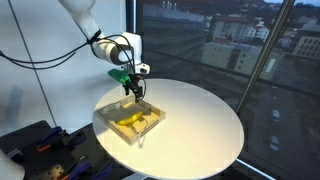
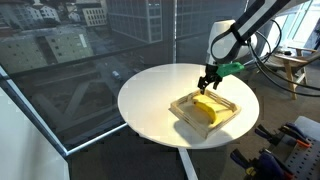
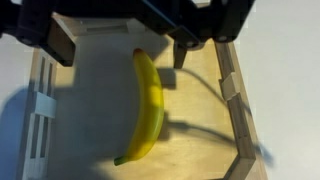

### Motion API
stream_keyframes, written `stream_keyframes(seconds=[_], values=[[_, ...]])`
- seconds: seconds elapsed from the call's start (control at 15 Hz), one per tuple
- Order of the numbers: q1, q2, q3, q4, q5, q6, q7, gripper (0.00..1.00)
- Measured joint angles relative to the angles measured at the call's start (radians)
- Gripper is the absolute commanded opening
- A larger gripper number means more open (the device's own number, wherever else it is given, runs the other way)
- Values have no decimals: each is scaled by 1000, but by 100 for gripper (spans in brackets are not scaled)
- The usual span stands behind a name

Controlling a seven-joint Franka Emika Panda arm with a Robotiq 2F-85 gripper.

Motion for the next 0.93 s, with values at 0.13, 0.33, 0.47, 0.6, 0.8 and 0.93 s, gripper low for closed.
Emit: stream_keyframes(seconds=[0.13, 0.33, 0.47, 0.6, 0.8, 0.93], values=[[0, 0, 0, 0, 0, 0, 0, 100], [1, 0, 0, 0, 0, 0, 1, 100], [3, 4, 0, 0, -1, 0, 1, 100], [7, 11, 0, -1, -1, 2, 1, 100], [14, 26, 0, -1, -1, 15, 2, 100], [18, 35, 0, -3, -1, 39, 3, 100]])
